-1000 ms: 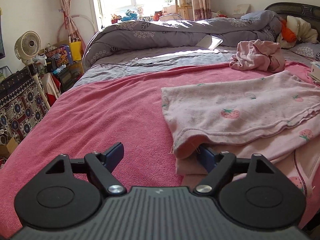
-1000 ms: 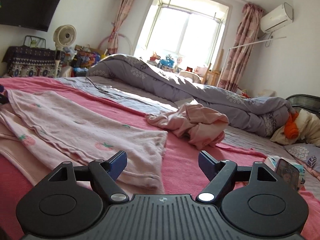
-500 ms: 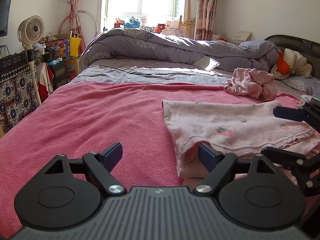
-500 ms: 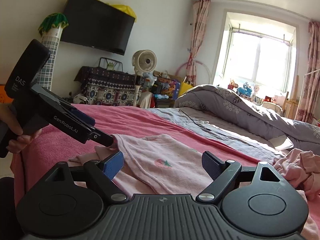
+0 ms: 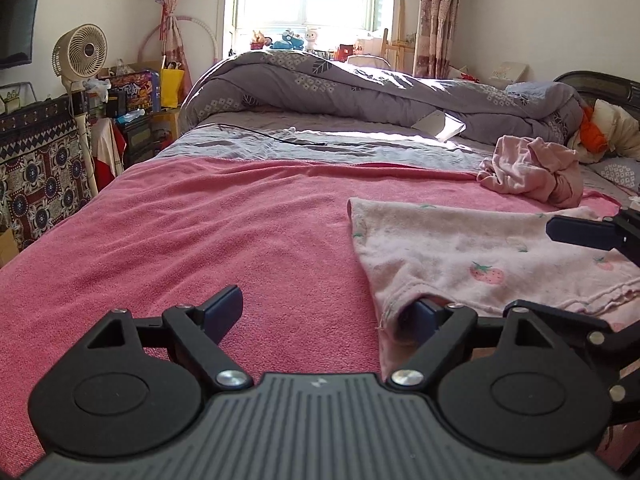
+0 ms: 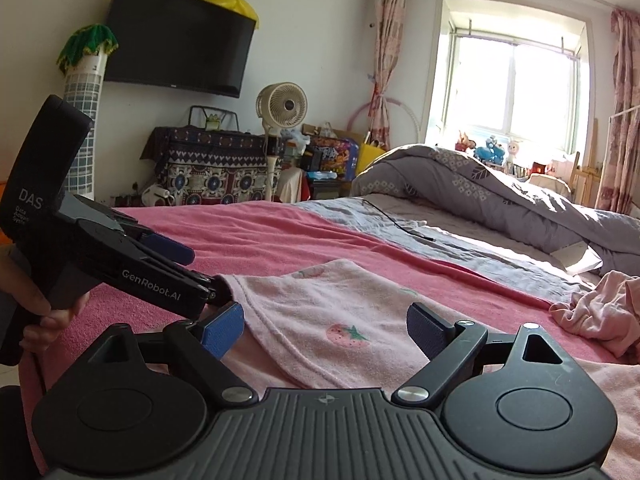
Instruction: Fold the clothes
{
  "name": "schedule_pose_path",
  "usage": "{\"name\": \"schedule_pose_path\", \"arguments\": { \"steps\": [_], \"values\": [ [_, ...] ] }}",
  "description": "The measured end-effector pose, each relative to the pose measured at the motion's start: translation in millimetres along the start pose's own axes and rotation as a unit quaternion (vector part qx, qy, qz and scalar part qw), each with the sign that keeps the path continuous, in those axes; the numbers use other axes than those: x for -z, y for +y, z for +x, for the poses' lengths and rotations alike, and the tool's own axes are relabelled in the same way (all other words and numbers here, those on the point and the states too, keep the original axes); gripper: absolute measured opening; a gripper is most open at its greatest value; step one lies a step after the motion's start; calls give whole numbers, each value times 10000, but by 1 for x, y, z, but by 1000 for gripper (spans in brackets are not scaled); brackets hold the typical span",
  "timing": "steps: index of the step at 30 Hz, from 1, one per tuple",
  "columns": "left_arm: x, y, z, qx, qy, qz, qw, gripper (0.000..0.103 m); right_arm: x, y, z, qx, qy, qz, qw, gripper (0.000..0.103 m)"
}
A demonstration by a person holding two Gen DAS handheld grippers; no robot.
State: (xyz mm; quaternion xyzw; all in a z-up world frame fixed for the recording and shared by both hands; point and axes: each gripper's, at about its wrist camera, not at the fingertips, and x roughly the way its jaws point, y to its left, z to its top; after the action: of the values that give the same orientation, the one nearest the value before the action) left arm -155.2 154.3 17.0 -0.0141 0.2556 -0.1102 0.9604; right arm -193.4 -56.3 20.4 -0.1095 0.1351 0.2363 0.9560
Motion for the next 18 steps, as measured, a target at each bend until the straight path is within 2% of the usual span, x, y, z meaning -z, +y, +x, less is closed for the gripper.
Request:
{"name": "schedule_pose_path", "arguments": {
  "steps": [3,6,12,18],
  "values": [
    [-5,16,-4,100,-149,-482,9987,87,-4,10,13,2,-27,-86,10000,90],
    [-8,26,-3,232,-134,-780,9966,87,-7,18,23,43,-36,-63,10000,90],
    [-5,22,-2,94,-121,-596,9981,87,-8,9,31,445,54,272,9986,90],
    [-4,26,-4,111,-123,-625,9979,87,8,-10,27,1522,509,-96,9870,90]
  ]
}}
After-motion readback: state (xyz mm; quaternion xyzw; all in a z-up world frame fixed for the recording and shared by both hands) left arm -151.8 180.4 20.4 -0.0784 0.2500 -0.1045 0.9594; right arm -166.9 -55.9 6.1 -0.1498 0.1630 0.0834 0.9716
